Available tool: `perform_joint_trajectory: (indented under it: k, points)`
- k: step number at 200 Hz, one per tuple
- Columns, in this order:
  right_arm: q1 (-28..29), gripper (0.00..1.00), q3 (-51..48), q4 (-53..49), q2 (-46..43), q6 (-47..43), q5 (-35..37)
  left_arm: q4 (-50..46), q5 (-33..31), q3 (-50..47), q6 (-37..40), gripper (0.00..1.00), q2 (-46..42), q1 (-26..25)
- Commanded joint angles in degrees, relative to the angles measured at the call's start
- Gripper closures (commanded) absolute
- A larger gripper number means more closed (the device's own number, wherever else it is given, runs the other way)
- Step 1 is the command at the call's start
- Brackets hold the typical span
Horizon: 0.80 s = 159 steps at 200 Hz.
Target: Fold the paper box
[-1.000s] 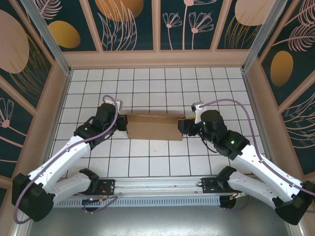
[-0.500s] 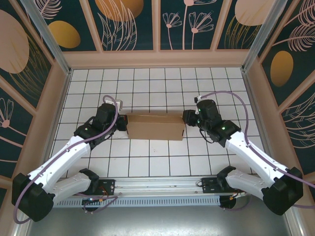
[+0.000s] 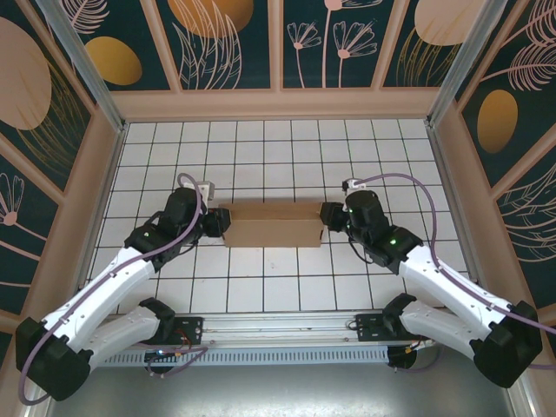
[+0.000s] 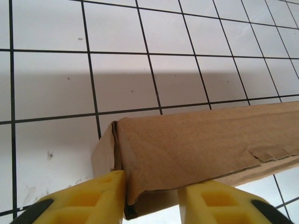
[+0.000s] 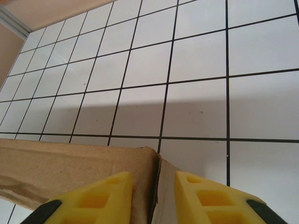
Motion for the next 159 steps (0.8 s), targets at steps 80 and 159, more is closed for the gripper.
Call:
perform_joint_trajectory:
  k: [80, 159]
  points:
    - [0.6, 0.7, 0.0, -7.1, 3.3, -0.4, 3.9, -4.4, 7.5, 8.1, -0.1, 0.71, -4.0, -0.2]
    - [0.7, 0.7, -0.6, -6.7, 3.0, -1.0, 2.8, 2.9, 6.2, 4.6, -0.5, 0.62, 1.7, 7.8]
